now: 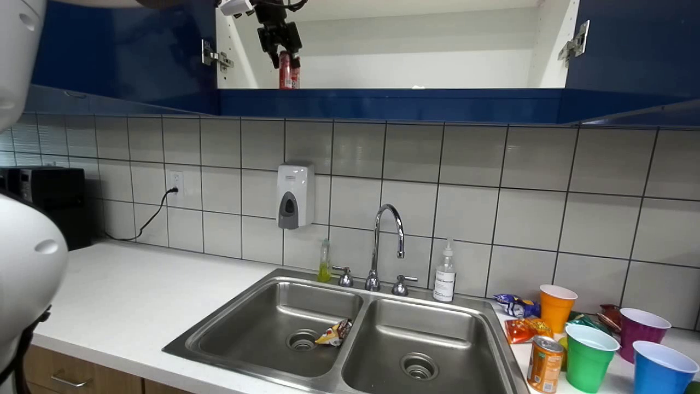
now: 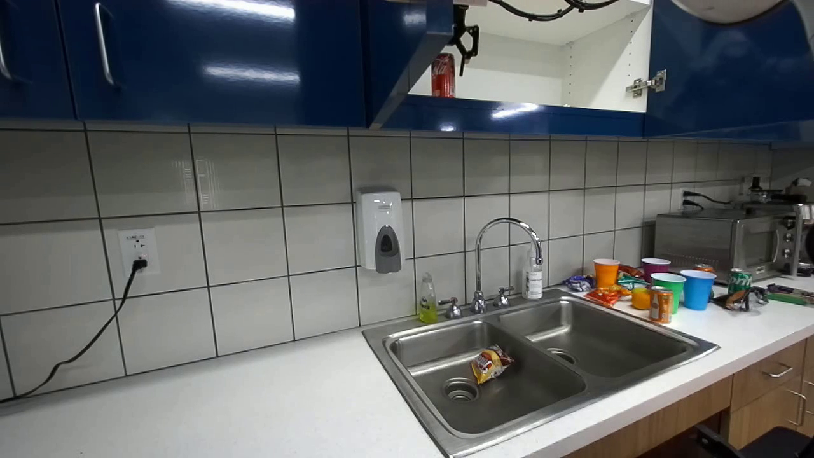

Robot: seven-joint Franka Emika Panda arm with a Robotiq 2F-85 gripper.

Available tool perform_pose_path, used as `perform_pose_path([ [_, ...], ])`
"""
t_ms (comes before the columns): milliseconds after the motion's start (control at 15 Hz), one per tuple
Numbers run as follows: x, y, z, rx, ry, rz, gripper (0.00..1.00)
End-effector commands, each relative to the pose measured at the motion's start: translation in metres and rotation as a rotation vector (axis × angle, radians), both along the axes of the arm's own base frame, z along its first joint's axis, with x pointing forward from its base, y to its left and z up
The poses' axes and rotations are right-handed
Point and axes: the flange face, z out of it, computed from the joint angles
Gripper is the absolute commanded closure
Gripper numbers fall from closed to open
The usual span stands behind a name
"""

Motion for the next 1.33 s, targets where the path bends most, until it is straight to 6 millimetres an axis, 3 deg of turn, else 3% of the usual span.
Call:
perform_pose_path([
  [0,0.002,0.001,0.003,-0.002,0.004,-0.038,0.0],
  [600,-0.009,0.002,0.013,0.014,-0.004,0.0,0.0],
  [1267,-0.028,-0.01,0.013,0.042,0.023,-0.009,0.0],
])
